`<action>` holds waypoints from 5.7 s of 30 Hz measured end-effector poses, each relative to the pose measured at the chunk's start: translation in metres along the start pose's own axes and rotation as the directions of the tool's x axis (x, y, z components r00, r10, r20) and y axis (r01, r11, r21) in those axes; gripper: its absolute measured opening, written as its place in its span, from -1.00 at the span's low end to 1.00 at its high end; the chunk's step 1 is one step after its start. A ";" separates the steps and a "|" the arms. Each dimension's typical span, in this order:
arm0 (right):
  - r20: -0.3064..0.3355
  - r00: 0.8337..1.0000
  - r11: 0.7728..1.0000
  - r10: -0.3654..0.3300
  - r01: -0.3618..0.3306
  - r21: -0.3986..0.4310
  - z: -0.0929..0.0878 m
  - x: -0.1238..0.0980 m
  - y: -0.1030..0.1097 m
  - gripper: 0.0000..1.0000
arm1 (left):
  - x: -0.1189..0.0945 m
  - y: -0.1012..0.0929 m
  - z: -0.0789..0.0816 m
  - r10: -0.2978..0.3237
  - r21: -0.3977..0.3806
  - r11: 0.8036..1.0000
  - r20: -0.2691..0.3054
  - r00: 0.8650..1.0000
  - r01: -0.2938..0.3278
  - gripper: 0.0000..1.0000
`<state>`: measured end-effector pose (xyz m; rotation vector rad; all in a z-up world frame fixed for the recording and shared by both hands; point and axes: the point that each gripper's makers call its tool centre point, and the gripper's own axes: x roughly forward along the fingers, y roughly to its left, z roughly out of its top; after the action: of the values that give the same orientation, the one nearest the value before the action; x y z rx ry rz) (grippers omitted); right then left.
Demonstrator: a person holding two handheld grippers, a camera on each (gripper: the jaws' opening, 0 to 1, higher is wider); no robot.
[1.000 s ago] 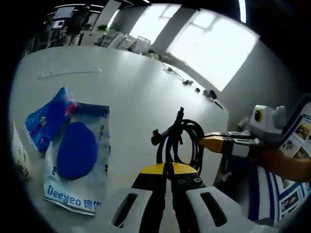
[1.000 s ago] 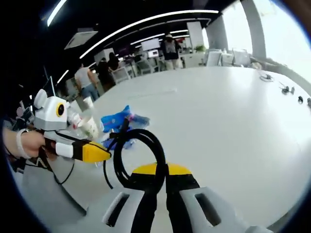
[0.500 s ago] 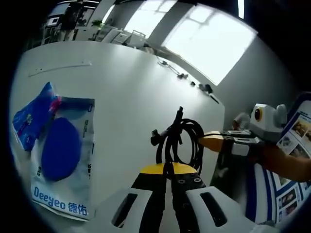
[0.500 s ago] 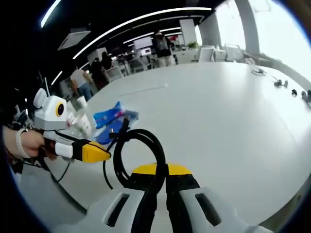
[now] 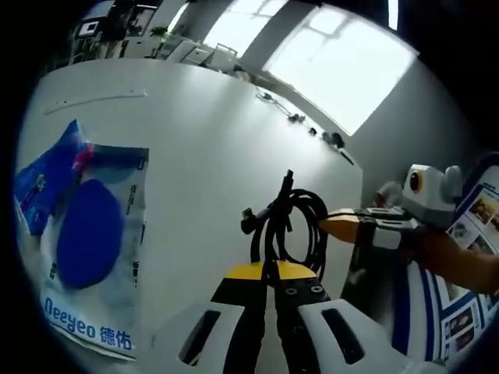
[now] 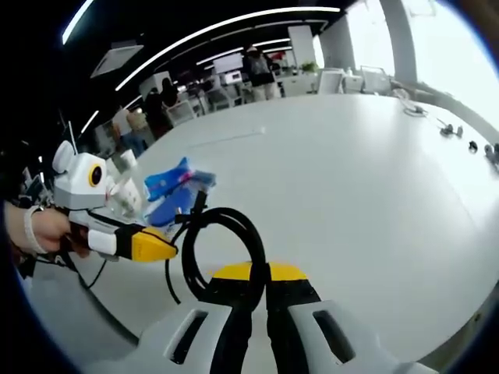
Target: Arrange the tabletop items into an orderly group along one side of the table until the central work area is clear of visible clutter.
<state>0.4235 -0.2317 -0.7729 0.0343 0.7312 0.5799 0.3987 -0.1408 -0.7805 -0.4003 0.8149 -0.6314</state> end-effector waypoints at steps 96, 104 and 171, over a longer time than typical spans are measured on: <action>-0.103 0.995 0.990 0.001 -0.016 -0.142 -0.022 0.037 -0.028 -0.50 | 0.032 0.019 0.000 0.035 0.037 0.999 -0.008 0.999 -0.035 -0.51; -0.064 0.998 0.989 0.014 -0.023 -0.145 -0.015 0.033 -0.024 -0.28 | 0.020 0.021 0.012 0.049 0.109 0.992 0.059 0.997 -0.056 -0.24; 0.021 0.976 0.937 0.215 -0.201 -0.285 0.075 0.074 0.076 -0.15 | -0.129 0.120 0.069 0.401 -0.024 0.906 0.371 0.838 -0.423 -0.25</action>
<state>0.4783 -0.1175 -0.7451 -0.1388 0.5919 0.8795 0.4284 0.0405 -0.7336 -0.2639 0.4944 -0.1628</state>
